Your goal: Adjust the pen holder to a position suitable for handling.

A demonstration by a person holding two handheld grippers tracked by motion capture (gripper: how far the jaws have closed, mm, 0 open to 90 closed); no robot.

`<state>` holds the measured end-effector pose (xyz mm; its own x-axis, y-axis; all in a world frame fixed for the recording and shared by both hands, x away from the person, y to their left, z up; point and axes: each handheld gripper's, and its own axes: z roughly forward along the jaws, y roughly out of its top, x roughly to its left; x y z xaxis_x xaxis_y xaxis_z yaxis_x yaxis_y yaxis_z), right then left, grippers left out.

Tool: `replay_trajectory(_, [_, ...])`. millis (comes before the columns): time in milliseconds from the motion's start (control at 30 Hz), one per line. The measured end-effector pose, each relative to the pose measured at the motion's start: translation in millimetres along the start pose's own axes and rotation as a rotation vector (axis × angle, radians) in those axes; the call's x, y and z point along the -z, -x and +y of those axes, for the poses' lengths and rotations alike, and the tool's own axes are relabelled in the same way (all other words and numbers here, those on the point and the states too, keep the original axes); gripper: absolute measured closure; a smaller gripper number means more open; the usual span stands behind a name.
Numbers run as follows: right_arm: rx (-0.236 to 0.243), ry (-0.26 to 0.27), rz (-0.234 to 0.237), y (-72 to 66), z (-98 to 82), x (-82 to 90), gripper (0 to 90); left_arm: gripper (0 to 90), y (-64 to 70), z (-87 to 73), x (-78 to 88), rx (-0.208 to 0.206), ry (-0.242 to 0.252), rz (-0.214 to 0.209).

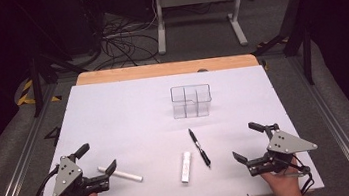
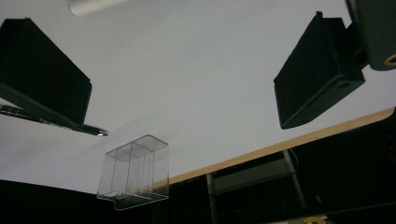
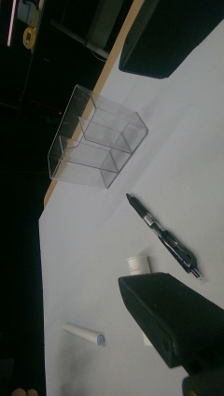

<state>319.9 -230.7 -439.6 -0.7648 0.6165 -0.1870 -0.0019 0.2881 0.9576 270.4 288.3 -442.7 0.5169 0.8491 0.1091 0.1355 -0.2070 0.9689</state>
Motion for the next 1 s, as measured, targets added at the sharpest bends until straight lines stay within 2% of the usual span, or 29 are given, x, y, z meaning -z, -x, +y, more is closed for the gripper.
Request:
replay_trajectory(167, [0.018,0.0,-0.001,-0.9,0.6,-0.1,0.9,5.1,0.6,1.2,0.6,-0.014,-0.001,0.005])
replay_trajectory(533, [0.008,0.001,0.004,-1.6,1.1,0.0,1.0,5.3,0.8,1.7,1.1,-0.018,-0.005,0.003])
replay_trajectory(733, [-0.004,-0.012,0.01,-0.5,2.3,-1.3,2.3,5.4,-0.2,1.4,1.8,0.007,-0.001,-0.001])
replay_trajectory(1000, [-0.01,-0.021,0.022,1.6,8.5,-4.2,4.9,5.8,2.1,2.5,2.0,-0.019,-0.012,0.009])
